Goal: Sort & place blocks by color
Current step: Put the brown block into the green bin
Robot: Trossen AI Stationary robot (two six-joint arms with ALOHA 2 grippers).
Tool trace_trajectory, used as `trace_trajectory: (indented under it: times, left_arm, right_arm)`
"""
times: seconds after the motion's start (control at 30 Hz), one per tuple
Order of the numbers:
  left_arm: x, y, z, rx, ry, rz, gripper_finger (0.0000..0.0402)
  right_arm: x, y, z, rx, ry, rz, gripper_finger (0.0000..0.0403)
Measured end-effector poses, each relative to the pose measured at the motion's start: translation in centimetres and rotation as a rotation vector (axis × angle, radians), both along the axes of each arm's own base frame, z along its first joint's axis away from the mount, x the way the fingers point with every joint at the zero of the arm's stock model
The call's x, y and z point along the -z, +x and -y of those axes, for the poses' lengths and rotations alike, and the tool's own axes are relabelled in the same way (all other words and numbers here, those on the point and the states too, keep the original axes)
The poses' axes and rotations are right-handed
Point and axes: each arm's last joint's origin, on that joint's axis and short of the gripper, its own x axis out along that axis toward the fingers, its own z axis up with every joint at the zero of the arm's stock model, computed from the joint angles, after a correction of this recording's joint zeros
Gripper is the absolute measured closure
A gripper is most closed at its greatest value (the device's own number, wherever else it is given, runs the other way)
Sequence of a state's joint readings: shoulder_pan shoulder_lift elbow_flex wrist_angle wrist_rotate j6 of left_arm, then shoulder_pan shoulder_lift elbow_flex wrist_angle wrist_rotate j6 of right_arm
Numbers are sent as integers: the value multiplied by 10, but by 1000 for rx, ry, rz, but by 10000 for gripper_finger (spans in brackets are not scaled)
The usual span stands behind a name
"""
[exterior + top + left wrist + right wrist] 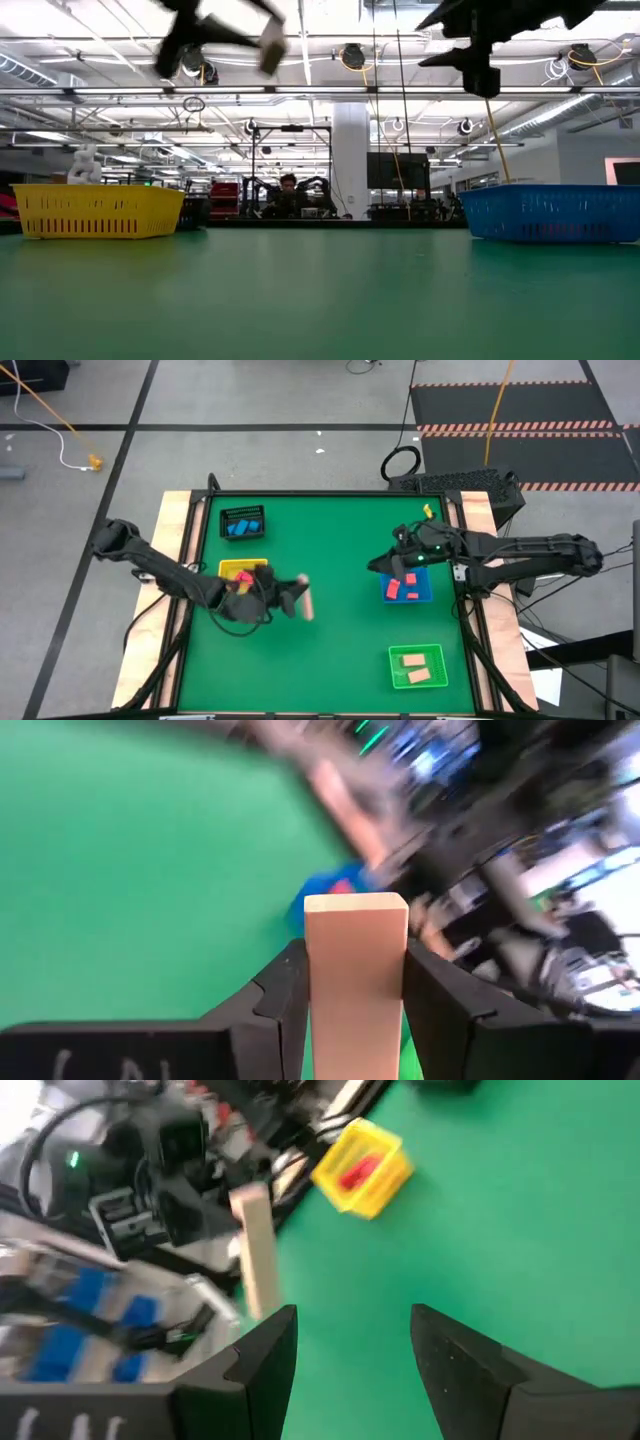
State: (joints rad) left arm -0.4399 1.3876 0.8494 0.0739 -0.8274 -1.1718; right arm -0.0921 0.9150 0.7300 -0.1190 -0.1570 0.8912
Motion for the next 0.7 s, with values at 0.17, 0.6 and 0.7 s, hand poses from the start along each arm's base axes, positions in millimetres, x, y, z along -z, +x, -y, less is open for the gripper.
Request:
trace_trajectory:
  times: [0.17, 0.6, 0.7]
  left_arm:
    - [-38, 16, -17, 22, 301, 187, 273]
    - [-84, 14, -30, 143, 781, 480, 273]
    - [-92, 15, -33, 175, 892, 514, 273]
  right_arm:
    - [-2, 16, -3, -108, 143, 86, 216]
    - [-45, 32, 6, -158, 329, 586, 216]
    - [-49, 37, 7, -175, 380, 666, 216]
